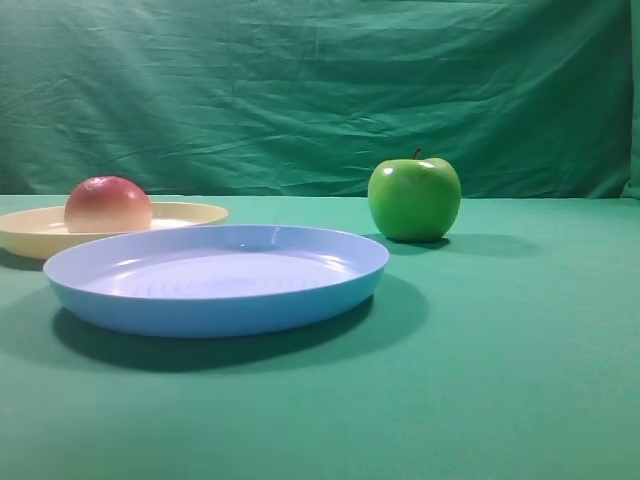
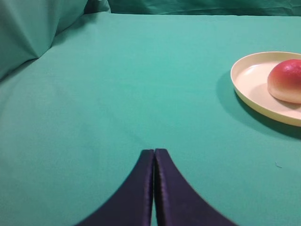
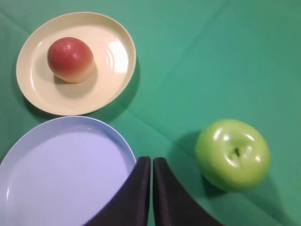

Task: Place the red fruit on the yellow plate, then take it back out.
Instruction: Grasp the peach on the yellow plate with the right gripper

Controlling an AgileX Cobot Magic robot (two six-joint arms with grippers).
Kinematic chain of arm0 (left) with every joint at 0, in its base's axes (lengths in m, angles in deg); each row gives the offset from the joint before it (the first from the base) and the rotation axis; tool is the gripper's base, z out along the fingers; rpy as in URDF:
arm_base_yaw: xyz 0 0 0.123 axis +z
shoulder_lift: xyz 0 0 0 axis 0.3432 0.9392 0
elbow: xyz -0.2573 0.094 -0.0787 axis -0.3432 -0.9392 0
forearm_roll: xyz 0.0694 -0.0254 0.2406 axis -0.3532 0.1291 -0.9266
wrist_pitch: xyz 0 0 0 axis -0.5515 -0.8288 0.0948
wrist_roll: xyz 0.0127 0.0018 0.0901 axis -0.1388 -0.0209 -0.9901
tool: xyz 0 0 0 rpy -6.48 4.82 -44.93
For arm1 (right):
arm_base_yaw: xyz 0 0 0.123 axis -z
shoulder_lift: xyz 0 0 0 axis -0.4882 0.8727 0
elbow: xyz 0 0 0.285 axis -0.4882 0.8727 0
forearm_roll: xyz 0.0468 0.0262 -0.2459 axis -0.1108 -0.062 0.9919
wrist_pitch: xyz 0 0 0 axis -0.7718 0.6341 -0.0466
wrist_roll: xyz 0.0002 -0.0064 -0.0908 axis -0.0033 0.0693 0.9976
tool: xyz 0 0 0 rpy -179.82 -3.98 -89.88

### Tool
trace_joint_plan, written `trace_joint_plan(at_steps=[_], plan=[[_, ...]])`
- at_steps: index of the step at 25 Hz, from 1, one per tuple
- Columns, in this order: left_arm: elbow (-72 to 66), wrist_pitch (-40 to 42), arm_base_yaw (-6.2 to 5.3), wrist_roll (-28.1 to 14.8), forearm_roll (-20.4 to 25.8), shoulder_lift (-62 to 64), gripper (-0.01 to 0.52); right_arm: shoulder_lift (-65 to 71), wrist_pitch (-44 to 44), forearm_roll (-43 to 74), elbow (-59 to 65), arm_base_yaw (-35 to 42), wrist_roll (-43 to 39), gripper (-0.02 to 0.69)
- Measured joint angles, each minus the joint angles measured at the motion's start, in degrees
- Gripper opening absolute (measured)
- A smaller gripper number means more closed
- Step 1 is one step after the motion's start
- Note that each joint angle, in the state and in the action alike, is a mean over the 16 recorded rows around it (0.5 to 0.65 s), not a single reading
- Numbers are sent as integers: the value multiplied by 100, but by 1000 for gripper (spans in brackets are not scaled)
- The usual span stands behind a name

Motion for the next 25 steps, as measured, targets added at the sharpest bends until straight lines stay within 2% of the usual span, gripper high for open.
trace_joint_plan(at_steps=[6, 9, 12, 21, 25], plan=[[0, 0, 0, 0, 0, 0, 0, 1490, 270, -331, -1605, -371, 420, 9], [0, 0, 0, 0, 0, 0, 0, 1955, 245, -643, -2115, -495, 831, 55], [0, 0, 0, 0, 0, 0, 0, 2270, 121, -1008, -2421, -581, 1289, 151], [0, 0, 0, 0, 0, 0, 0, 2774, -510, -1882, -2612, -708, 2352, 509], [0, 0, 0, 0, 0, 0, 0, 2970, -740, -1989, -2617, -727, 2455, 618]])
